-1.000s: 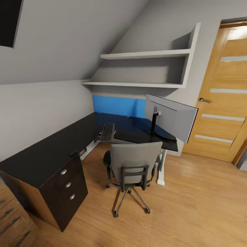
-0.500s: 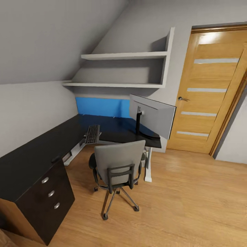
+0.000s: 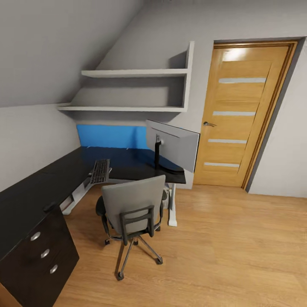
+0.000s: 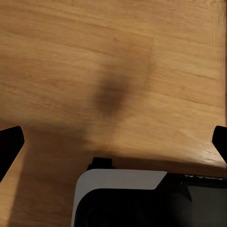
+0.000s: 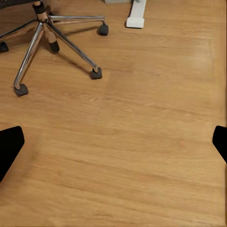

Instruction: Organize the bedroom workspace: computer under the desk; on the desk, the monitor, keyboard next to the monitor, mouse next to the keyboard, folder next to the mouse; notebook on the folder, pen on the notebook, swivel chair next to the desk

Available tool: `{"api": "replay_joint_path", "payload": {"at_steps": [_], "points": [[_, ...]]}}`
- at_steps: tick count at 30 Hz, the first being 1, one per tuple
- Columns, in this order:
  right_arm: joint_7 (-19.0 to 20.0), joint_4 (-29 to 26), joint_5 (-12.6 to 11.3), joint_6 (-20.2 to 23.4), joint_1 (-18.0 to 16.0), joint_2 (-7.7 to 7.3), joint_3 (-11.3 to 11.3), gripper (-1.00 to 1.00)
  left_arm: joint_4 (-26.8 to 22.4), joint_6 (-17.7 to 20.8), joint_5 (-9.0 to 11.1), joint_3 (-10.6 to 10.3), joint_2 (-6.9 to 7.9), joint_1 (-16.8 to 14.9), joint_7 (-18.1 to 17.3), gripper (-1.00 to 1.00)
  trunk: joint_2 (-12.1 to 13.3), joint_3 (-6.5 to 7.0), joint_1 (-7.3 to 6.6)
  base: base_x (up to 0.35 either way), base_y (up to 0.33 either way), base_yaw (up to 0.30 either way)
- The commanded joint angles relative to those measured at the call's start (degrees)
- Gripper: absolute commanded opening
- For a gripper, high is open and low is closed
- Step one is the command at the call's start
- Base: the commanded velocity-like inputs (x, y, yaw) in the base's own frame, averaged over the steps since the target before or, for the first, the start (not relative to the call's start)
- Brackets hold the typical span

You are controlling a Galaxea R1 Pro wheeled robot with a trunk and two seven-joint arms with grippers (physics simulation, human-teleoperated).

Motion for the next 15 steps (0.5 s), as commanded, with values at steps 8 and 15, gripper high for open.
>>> {"api": "replay_joint_path", "payload": {"at_steps": [8,15], "points": [[0.22,0.07,0.04,-1.67,-0.03,-0.16,0.01,1.00,0.01,-0.18,0.42,-0.05,-0.08,-0.02,-0.09,1.00,-0.04,0.54,0.00,0.000,0.000,-0.222],[0.23,0.08,0.10,-1.92,0.01,-0.17,0.10,1.00,0.01,-0.18,0.35,-0.26,-0.15,-0.02,-0.16,1.00,-0.04,1.07,0.00,0.000,0.000,-0.217]]}}
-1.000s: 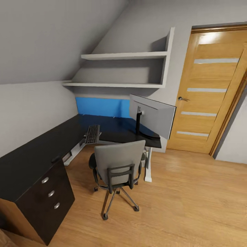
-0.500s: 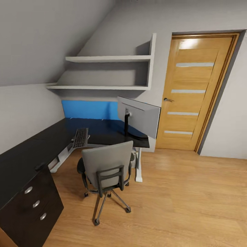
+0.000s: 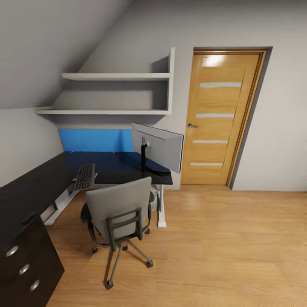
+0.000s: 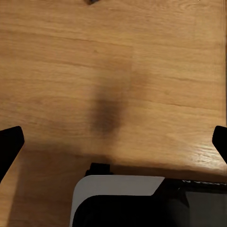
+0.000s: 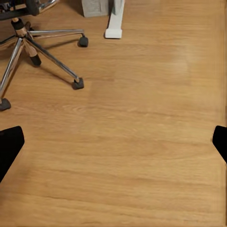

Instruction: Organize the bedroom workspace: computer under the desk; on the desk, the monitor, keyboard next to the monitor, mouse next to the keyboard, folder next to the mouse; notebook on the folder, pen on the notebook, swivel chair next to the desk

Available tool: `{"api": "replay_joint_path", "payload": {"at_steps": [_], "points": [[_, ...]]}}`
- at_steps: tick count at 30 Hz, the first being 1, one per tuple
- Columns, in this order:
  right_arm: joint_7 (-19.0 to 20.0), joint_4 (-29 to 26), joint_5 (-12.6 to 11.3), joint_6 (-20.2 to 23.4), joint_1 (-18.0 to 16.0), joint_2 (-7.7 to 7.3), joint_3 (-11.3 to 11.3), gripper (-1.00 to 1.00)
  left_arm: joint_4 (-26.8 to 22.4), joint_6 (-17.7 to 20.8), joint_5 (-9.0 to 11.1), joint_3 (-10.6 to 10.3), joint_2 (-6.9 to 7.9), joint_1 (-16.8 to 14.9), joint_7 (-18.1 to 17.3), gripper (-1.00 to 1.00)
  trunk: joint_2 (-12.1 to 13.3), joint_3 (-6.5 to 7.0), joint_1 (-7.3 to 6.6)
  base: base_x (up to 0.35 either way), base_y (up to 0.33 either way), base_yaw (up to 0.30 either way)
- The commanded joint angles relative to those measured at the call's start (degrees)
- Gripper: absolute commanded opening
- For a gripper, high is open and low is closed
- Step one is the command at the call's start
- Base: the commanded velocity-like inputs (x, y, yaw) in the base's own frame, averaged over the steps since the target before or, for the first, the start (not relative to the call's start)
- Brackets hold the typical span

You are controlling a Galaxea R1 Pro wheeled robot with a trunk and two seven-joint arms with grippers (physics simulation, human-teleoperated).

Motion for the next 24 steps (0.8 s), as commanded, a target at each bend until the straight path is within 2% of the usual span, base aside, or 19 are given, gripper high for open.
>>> {"api": "replay_joint_path", "payload": {"at_steps": [1,8,17,24], "points": [[0.14,0.05,0.00,-0.17,-0.06,0.00,-0.01,1.00,0.01,-0.15,0.45,-0.04,-0.02,-0.02,-0.04,1.00,-0.04,0.01,0.00,0.000,0.000,-0.202],[0.14,0.05,0.03,-0.17,-0.06,0.00,-0.01,1.00,0.01,-0.15,0.36,-0.09,-0.09,-0.02,-0.05,1.00,-0.04,0.54,0.00,0.029,-0.050,-0.196],[0.07,0.04,-0.10,-0.03,-0.07,-0.06,-0.20,1.00,0.01,-0.05,0.33,-0.19,-0.16,-0.02,-0.05,1.00,-0.04,1.13,0.00,0.193,-0.213,-0.206],[0.05,0.05,-0.25,0.34,-0.07,0.07,-0.35,1.00,0.01,-0.14,0.36,-0.16,-0.12,-0.02,-0.11,1.00,-0.04,1.27,0.00,0.094,-0.048,-0.277]]}}
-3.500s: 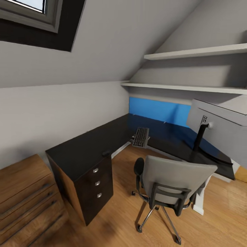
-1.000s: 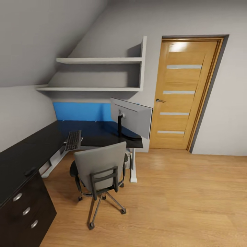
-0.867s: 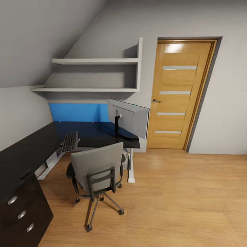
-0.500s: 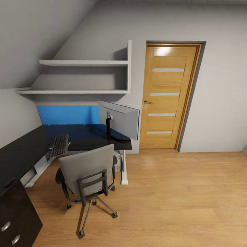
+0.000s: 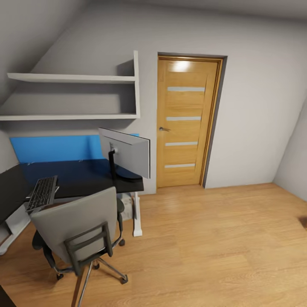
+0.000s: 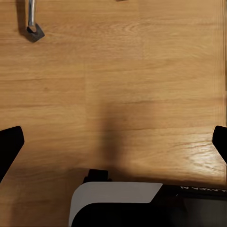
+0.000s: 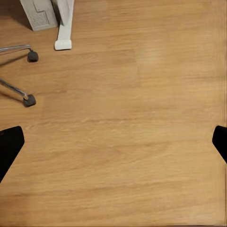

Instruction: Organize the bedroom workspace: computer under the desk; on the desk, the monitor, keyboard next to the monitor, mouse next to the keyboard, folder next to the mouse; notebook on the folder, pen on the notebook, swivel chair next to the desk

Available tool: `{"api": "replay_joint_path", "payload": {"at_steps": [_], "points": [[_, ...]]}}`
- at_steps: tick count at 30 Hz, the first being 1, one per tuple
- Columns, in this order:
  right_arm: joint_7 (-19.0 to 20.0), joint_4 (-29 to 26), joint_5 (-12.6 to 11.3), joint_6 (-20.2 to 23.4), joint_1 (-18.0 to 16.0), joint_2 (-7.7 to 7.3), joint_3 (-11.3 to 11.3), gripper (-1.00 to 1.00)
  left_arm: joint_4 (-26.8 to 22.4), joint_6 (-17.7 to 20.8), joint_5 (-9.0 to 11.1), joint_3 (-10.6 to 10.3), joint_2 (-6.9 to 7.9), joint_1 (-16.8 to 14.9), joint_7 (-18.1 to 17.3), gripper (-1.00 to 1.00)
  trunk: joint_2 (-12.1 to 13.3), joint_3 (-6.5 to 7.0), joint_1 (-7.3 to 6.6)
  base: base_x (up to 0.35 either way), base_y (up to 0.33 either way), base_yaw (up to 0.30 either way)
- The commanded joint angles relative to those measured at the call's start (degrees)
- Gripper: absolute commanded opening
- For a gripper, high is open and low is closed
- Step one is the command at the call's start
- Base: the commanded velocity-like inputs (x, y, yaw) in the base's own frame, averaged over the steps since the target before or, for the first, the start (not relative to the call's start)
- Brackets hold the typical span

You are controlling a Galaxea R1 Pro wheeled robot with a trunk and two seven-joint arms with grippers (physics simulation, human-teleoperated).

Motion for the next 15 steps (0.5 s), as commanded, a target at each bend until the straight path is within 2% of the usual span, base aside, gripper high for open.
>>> {"api": "replay_joint_path", "payload": {"at_steps": [1,15], "points": [[0.19,0.06,-0.04,-0.13,-0.06,0.01,-0.05,1.00,0.01,-0.17,0.49,-0.03,-0.02,-0.02,-0.03,1.00,-0.04,-0.07,0.00,0.013,-0.006,-0.296],[0.14,0.06,-0.08,0.03,-0.06,0.08,-0.06,1.00,0.01,-0.12,0.54,0.10,0.08,-0.02,-0.05,1.00,-0.04,-0.06,0.00,0.003,-0.001,-0.299]]}}
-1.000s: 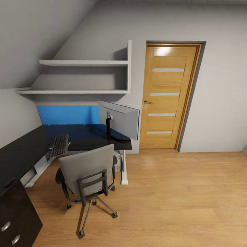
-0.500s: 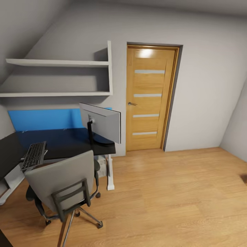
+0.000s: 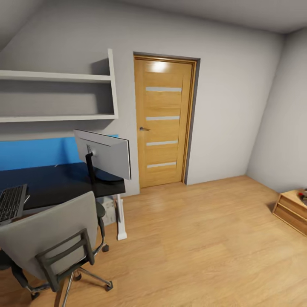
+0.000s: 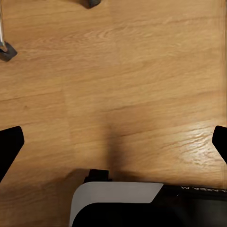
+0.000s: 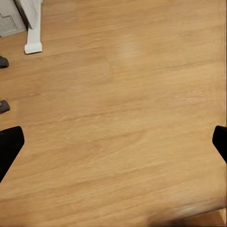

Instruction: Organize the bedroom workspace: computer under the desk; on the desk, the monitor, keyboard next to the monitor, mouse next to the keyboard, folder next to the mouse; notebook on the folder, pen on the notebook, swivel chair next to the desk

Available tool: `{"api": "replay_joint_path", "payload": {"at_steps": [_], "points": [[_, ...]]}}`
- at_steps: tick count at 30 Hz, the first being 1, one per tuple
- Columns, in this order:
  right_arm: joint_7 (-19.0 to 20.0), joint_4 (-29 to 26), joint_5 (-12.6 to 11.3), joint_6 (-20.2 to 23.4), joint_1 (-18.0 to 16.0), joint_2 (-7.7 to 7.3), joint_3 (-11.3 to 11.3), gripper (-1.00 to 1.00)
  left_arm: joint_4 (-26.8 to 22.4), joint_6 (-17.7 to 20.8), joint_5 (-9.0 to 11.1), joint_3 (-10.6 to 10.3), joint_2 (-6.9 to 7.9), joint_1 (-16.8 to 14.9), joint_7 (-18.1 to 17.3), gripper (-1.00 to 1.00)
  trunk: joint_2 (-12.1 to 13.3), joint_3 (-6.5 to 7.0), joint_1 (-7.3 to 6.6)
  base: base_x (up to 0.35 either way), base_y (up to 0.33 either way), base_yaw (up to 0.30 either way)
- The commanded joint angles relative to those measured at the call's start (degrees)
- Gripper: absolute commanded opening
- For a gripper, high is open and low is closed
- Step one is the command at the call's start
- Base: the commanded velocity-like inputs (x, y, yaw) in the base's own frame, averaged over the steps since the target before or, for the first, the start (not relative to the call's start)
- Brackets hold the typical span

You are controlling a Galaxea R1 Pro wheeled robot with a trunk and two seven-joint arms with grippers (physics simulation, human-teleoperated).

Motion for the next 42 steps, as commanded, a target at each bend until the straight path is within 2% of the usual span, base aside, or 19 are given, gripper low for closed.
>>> {"api": "replay_joint_path", "payload": {"at_steps": [1,8,23,42], "points": [[0.18,0.06,-0.02,-0.15,-0.07,0.01,-0.05,1.00,0.01,-0.15,0.49,-0.01,-0.01,-0.02,-0.03,1.00,-0.04,-0.07,0.00,0.000,0.000,-0.296],[0.17,0.06,0.01,-0.09,-0.05,0.10,-0.03,1.00,0.01,-0.15,0.51,0.07,-0.01,-0.02,-0.03,1.00,-0.04,-0.37,0.00,0.000,0.000,-0.204],[-0.63,0.00,-0.08,-0.07,-0.04,0.20,0.05,1.00,0.01,-0.19,0.68,0.10,0.03,-0.02,-0.03,1.00,-0.04,-0.93,0.00,0.014,0.001,-0.011],[-1.61,-0.03,-0.20,0.00,-0.05,0.20,0.04,1.00,0.01,-0.13,0.69,0.10,-0.01,-0.02,-0.03,1.00,-0.04,-2.65,0.00,0.273,0.167,0.000]]}}
